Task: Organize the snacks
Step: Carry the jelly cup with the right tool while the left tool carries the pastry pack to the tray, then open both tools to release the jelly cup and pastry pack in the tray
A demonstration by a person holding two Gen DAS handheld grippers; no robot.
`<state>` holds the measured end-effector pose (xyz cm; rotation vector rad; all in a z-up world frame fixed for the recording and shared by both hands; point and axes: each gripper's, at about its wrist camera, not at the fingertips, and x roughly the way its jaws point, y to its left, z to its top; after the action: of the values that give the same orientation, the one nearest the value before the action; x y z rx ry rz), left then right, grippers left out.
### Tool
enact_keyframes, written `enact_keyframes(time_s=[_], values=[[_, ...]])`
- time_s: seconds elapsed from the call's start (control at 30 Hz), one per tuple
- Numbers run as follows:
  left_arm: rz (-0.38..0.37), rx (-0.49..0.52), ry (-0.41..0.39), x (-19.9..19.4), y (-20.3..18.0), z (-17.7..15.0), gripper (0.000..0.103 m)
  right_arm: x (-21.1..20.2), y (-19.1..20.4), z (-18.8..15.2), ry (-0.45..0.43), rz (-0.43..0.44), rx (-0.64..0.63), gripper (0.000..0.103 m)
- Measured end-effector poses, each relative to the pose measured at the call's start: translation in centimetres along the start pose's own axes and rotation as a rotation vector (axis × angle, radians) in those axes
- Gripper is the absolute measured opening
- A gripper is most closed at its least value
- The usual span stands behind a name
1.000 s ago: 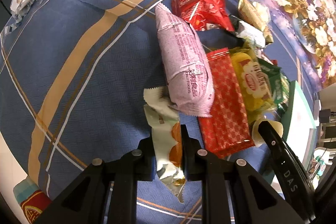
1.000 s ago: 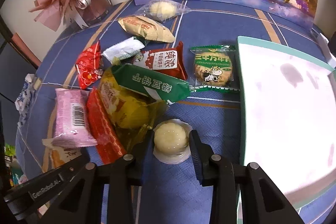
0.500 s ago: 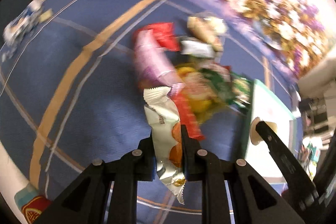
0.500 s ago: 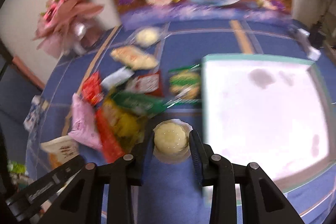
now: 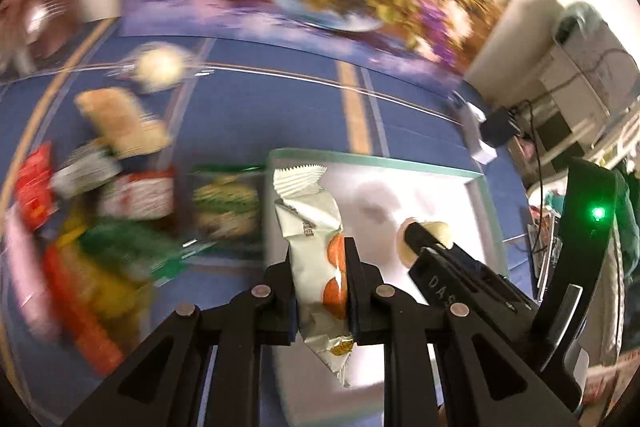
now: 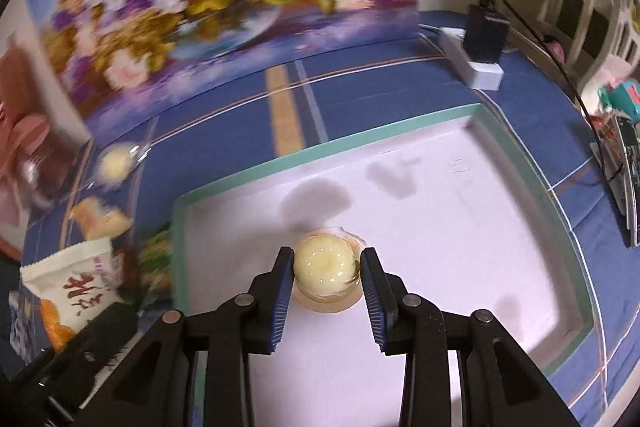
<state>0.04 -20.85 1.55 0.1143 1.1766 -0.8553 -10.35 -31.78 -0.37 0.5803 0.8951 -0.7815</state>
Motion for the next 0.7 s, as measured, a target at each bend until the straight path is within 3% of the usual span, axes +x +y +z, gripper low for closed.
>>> enact_keyframes(time_s=[0.23,0.53,0.57,0.67,0.7], values=[[-0.078,0.047,0.034,4.4,-2.7,1.4,0.019,2.7,-3.9,2.3,0.009,-0.058,0.081,0.036],[-0.088,0.068,0.068,6.0,-3.3,1.2,0.02,2.8,-6.0,4.0,0.003,-0.068,0.116,0.038],[-0.088,0.067,0.068,5.9,-3.3,1.2,0.023,2.6,-5.9,4.1,0.003,-0.066,0.11,0.037],[-0.063,0.054,0.053,5.2,-2.9,1.3,0.052,2.1,-5.4,4.3,-0.007,-0.06,0.089,0.037],[-0.06,0.048,0.046,4.8,-2.7,1.3,0.058,2.0,-5.3,4.4,-0.008,-0.061,0.083,0.038]])
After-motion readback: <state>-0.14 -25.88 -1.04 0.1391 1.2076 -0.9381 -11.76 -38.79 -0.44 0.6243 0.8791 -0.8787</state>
